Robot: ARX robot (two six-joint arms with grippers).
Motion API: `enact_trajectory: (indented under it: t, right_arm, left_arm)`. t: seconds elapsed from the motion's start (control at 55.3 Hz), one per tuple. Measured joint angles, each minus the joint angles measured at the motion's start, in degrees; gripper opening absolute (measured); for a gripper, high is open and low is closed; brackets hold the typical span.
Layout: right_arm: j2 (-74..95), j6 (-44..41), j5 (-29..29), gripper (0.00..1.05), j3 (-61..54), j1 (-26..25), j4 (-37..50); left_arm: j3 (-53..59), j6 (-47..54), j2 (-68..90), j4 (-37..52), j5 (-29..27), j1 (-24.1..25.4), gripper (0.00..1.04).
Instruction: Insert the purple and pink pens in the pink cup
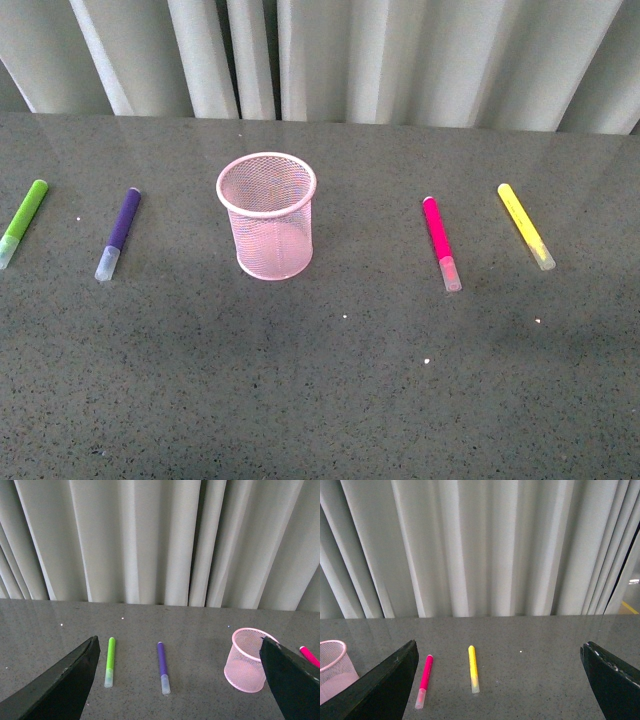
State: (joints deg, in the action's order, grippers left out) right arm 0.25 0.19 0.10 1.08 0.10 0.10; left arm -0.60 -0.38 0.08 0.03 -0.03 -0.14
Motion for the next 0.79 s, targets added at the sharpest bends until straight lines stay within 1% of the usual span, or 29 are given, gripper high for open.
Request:
enact_trajectory:
  t: [0.795]
  right_arm:
    - [0.00,0.00,0.00,0.98,0.00,0.00,0.00]
  left_arm:
    - [0.00,0.00,0.00,0.00,0.00,0.00,0.98]
